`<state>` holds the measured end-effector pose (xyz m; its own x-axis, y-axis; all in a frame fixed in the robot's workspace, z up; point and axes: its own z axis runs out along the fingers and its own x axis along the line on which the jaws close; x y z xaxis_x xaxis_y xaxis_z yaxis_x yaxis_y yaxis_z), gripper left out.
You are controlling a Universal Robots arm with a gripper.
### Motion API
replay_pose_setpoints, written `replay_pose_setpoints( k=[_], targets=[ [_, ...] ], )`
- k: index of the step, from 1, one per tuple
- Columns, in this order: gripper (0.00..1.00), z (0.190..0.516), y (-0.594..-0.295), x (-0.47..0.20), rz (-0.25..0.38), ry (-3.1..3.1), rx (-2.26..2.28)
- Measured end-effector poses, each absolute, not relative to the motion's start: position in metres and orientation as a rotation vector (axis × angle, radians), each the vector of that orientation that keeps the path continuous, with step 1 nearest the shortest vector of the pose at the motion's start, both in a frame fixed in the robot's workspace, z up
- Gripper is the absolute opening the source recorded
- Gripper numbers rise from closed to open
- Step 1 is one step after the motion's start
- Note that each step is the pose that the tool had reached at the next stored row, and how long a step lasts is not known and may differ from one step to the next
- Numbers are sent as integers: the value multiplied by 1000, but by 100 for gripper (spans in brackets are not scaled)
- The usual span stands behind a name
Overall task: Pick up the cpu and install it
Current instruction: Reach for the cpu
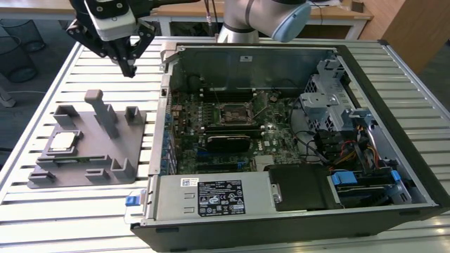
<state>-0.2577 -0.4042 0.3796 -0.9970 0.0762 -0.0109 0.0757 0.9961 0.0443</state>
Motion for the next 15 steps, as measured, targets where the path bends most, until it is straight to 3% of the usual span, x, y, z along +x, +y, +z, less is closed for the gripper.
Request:
replay_pose_setpoints(
  k=[15],
  targets=[
    [11, 375, -412, -270, 68, 3126, 119]
  ],
)
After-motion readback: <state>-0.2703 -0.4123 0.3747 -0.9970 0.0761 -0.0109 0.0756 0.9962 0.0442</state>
